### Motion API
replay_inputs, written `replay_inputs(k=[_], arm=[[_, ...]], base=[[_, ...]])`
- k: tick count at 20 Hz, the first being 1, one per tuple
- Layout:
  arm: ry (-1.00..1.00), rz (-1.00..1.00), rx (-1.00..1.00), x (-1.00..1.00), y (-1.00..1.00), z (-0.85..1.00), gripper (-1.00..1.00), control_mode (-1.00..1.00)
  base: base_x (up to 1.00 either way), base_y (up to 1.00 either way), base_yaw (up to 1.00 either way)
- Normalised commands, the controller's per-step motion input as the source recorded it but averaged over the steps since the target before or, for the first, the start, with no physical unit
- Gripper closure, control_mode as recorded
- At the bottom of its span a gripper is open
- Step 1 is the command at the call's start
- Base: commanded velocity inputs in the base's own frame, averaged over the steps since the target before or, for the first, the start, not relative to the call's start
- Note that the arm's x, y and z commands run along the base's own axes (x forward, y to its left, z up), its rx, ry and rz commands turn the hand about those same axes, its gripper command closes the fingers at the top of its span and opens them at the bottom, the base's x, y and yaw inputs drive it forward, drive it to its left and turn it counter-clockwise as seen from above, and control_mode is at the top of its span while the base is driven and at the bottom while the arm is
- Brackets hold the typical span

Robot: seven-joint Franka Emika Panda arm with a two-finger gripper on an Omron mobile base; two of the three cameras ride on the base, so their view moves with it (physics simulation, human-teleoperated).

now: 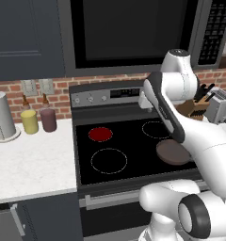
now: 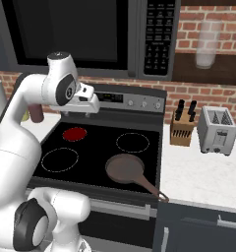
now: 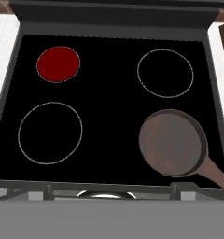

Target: Turn off the rear left burner of the stove.

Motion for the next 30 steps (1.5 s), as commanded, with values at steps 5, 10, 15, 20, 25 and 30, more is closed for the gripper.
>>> replay_inputs(k=[5, 10, 15, 20, 25, 30], arm=[[-0.01, 0.02, -0.01, 0.00, 0.57, -0.06, -1.00, -1.00], [-0.09, 0.07, 0.00, 0.00, 0.71, -0.21, -1.00, -1.00], [-0.09, 0.09, 0.00, 0.00, 0.83, -0.24, -1.00, -1.00], [-0.32, 0.13, 0.00, 0.00, 0.82, -0.36, -1.00, -1.00], [-0.49, 0.12, 0.00, 0.01, 0.70, -0.30, -1.00, -1.00], [-0.52, 0.07, 0.00, 0.00, 0.21, -0.16, -1.00, -1.00]], base=[[0.00, 0.00, 0.00], [0.00, 0.00, 0.00], [0.00, 0.00, 0.00], [0.00, 0.00, 0.00], [0.00, 0.00, 0.00], [0.00, 0.00, 0.00]])
